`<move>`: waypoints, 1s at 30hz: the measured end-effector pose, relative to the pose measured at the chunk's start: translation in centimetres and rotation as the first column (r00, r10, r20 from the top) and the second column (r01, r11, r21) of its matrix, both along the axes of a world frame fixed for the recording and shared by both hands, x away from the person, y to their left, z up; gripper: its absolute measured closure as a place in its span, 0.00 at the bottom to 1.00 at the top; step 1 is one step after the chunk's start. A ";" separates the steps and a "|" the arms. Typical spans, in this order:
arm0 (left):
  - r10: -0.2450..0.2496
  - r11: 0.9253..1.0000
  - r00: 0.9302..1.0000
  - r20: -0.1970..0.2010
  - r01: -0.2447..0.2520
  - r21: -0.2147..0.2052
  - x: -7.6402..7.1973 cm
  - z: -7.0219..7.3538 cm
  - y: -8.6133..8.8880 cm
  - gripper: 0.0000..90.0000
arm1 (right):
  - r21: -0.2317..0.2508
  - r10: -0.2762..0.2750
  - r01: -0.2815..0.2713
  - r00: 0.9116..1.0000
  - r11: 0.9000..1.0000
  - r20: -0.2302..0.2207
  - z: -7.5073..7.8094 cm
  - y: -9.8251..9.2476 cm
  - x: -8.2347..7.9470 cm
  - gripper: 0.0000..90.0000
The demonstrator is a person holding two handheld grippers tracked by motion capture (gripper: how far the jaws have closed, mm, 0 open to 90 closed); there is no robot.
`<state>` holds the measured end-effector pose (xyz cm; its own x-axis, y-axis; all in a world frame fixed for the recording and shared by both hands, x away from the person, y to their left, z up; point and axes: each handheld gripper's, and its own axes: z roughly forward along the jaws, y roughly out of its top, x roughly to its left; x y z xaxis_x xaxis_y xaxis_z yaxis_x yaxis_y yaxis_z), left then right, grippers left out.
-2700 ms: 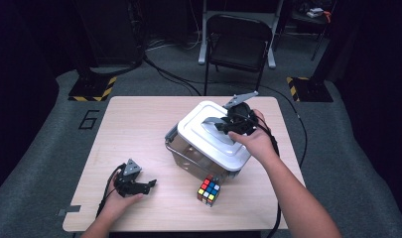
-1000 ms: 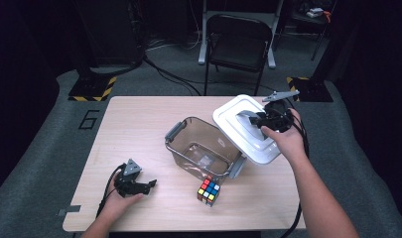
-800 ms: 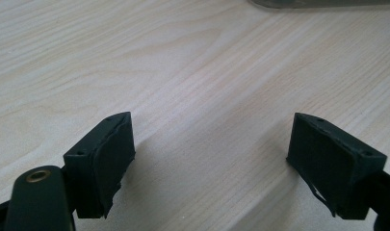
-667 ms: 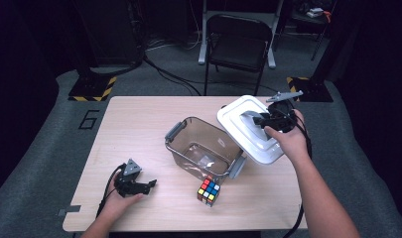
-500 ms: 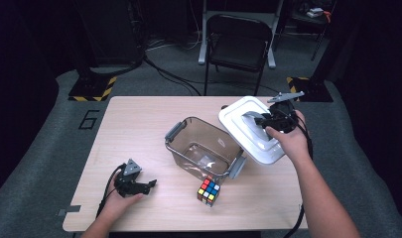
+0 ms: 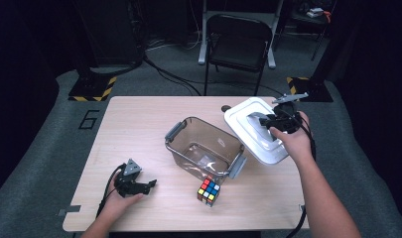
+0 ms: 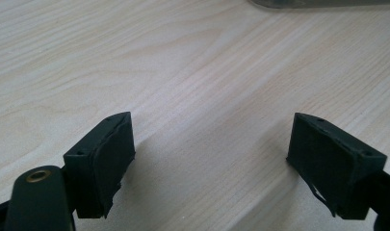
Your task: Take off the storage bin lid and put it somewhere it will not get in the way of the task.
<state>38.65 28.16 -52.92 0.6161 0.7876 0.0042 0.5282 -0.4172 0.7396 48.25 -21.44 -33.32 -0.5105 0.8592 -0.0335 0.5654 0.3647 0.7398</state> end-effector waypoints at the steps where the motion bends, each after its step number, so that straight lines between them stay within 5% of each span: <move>1: 0.002 1.000 1.000 -0.003 -0.002 -0.002 0.0 0.0 0.0 0.18 | -0.004 0.004 -0.004 1.000 1.000 0.006 -0.1 -0.1 0.1 0.74; 30: 0.000 1.000 1.000 -0.001 0.000 -0.002 0.0 0.0 0.0 0.18 | -0.021 -0.085 0.085 0.995 0.996 -0.042 -3.3 -2.2 0.5 0.74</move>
<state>38.64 28.15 -52.93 0.6159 0.7878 0.0019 0.5294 -0.4157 0.7396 48.78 -23.68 -36.60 -0.4370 0.8990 -0.0298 0.6260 0.3277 0.7077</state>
